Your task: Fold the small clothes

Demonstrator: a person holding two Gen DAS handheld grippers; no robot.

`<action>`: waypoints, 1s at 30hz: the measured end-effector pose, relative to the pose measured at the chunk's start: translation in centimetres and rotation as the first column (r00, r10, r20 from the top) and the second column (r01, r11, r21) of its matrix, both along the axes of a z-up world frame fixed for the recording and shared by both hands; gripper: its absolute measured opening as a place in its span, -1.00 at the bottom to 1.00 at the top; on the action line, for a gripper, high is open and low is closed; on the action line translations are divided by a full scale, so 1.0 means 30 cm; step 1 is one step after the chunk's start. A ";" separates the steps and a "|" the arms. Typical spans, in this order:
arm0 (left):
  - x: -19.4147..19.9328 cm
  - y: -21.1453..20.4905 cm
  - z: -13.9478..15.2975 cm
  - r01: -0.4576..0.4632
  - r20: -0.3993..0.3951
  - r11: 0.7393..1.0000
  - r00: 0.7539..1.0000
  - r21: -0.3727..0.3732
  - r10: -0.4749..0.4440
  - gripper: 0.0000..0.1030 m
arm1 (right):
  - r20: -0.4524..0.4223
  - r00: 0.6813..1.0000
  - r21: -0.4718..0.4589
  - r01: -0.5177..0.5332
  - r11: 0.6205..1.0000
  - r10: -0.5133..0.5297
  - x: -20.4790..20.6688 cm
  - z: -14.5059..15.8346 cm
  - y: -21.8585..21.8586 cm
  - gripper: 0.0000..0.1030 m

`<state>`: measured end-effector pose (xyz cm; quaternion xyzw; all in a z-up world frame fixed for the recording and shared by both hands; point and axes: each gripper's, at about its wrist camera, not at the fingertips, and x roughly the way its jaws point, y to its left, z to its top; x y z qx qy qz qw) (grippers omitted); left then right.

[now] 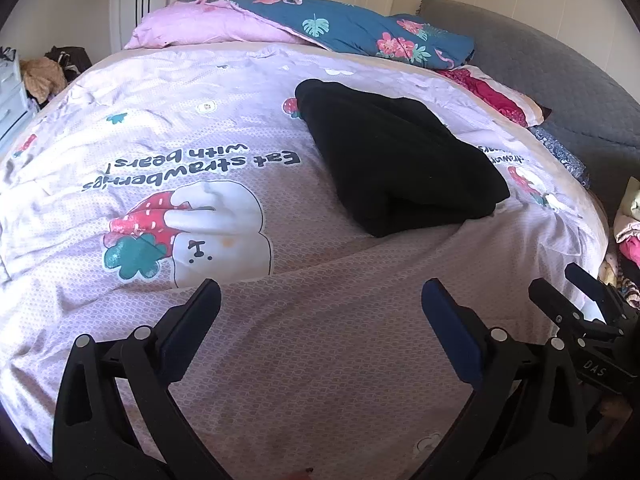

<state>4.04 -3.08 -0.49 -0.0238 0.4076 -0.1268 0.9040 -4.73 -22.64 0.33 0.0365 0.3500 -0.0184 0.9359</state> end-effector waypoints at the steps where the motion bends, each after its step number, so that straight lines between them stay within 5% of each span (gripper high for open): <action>1: 0.000 0.000 0.000 0.000 0.000 1.000 1.000 0.003 0.000 0.83 | 0.000 1.000 0.002 0.001 1.000 -0.001 0.000 0.001 -0.003 0.92; 30: -0.006 0.005 0.019 -0.005 0.004 1.000 1.000 -0.001 0.005 0.83 | -0.003 1.000 0.004 0.001 1.000 -0.001 -0.002 0.009 -0.011 0.92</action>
